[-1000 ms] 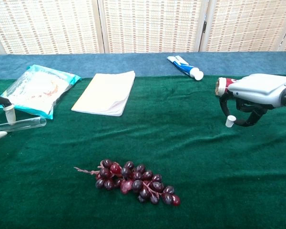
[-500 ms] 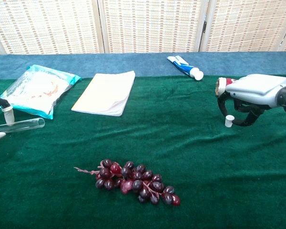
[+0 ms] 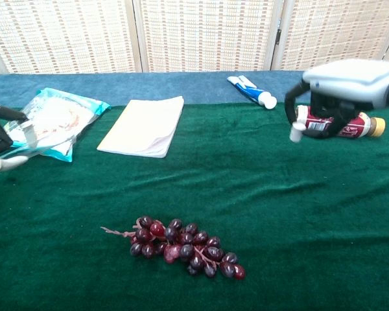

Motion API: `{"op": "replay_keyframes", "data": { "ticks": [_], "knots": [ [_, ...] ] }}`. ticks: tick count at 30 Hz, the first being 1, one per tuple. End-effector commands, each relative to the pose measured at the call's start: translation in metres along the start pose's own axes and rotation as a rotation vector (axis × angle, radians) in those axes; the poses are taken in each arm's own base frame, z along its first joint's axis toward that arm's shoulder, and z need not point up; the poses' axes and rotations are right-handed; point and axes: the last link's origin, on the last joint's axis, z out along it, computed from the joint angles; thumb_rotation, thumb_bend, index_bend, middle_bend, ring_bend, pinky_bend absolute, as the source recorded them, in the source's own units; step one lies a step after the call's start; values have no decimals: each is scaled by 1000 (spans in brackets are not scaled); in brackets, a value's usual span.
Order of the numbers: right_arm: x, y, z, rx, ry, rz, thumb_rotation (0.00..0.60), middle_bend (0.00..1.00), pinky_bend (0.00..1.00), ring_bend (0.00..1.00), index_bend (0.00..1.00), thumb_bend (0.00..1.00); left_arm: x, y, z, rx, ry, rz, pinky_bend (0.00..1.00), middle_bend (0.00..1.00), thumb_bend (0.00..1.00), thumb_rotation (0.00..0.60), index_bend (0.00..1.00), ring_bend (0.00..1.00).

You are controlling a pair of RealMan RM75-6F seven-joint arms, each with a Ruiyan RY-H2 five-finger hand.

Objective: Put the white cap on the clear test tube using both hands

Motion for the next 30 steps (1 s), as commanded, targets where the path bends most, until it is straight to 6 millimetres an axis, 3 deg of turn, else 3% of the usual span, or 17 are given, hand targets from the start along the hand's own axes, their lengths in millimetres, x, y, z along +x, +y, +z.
{"op": "replay_keyframes", "data": {
  "ticks": [1, 5, 13, 30],
  "knots": [
    [44, -22, -8, 85, 119, 83, 600, 1000, 1000, 1000, 725, 508, 8, 23, 15, -66, -42, -119, 844, 978, 525, 600, 660, 905],
    [66, -44, -12, 162, 167, 147, 600, 1000, 1000, 1000, 736, 516, 10, 40, 24, -116, -56, -198, 844, 978, 535, 600, 661, 905],
    [84, -73, -10, 254, 204, 187, 600, 1000, 1000, 1000, 743, 519, 1, 63, 32, -182, -86, -293, 844, 978, 544, 600, 664, 905],
    [91, -111, -4, 349, 228, 211, 600, 1000, 1000, 1000, 753, 520, -16, 87, 33, -239, -140, -401, 844, 978, 552, 600, 666, 905]
  ]
}}
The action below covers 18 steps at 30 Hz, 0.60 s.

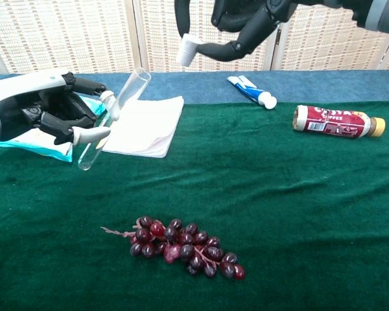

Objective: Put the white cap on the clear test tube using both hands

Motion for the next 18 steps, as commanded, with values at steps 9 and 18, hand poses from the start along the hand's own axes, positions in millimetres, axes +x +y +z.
{"op": "replay_keyframes", "data": {
  "ticks": [9, 18],
  "knots": [
    [-6, -7, 10, 24, -16, -25, 600, 1000, 1000, 1000, 753, 519, -11, 4, 5, 2, -31, -39, 844, 978, 554, 600, 666, 905],
    [-6, -13, 16, 34, -15, -28, 600, 1000, 1000, 1000, 755, 522, -13, 7, 7, 0, -50, -67, 844, 978, 555, 600, 666, 905]
  ]
}}
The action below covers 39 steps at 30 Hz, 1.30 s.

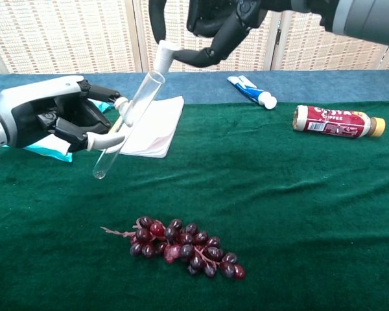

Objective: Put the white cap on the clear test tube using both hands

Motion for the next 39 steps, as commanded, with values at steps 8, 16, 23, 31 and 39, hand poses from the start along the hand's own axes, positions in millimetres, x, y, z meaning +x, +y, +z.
{"op": "replay_keyframes", "data": {
  "ticks": [8, 16, 23, 31, 39],
  "knots": [
    [-3, 0, 1, -1, -12, -4, 600, 1000, 1000, 1000, 756, 521, 0, 1, 1, -1, -5, -13, 844, 978, 555, 600, 666, 905],
    [-4, -3, 3, 5, -16, -11, 600, 1000, 1000, 1000, 756, 522, -2, 5, 1, -16, -8, -18, 844, 978, 555, 600, 666, 905],
    [-6, -6, 5, 9, -18, -13, 600, 1000, 1000, 1000, 756, 523, -3, 8, 2, -21, -11, -14, 844, 978, 556, 600, 666, 905],
    [-11, -7, 8, 9, -37, -26, 600, 1000, 1000, 1000, 757, 523, -3, 10, 2, -23, -12, -15, 844, 978, 556, 600, 667, 905],
    [-16, -6, 9, 2, -53, -35, 600, 1000, 1000, 1000, 758, 523, -2, 9, 2, -19, -10, -13, 844, 981, 557, 600, 671, 906]
  ]
}}
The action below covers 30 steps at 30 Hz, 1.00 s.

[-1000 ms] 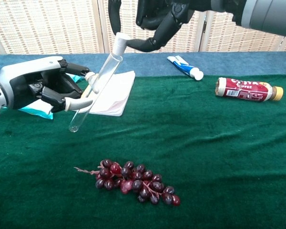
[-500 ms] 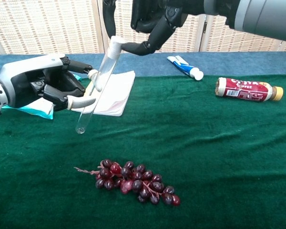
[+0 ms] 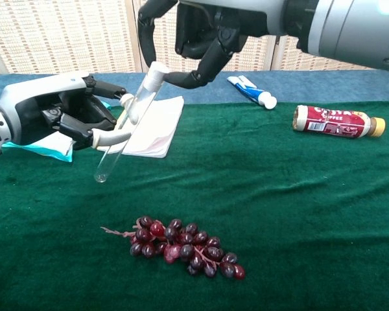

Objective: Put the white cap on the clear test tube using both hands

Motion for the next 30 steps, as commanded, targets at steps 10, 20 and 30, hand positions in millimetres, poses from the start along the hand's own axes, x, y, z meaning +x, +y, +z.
{"op": "replay_keyframes", "data": {
  "ticks": [10, 20, 30],
  "knots": [
    [-3, 4, -1, -10, -13, -4, 600, 1000, 1000, 1000, 559, 523, 1, -2, -1, 3, 5, 6, 844, 982, 560, 600, 677, 907],
    [-3, 7, -2, -15, -9, 14, 600, 1000, 1000, 1000, 166, 520, 3, -5, -2, 19, 11, 26, 844, 981, 562, 600, 677, 907],
    [16, 20, -18, -60, 71, 19, 600, 1000, 1000, 1000, 94, 520, 15, -15, -4, 48, 52, 201, 844, 981, 565, 600, 677, 907]
  ]
}}
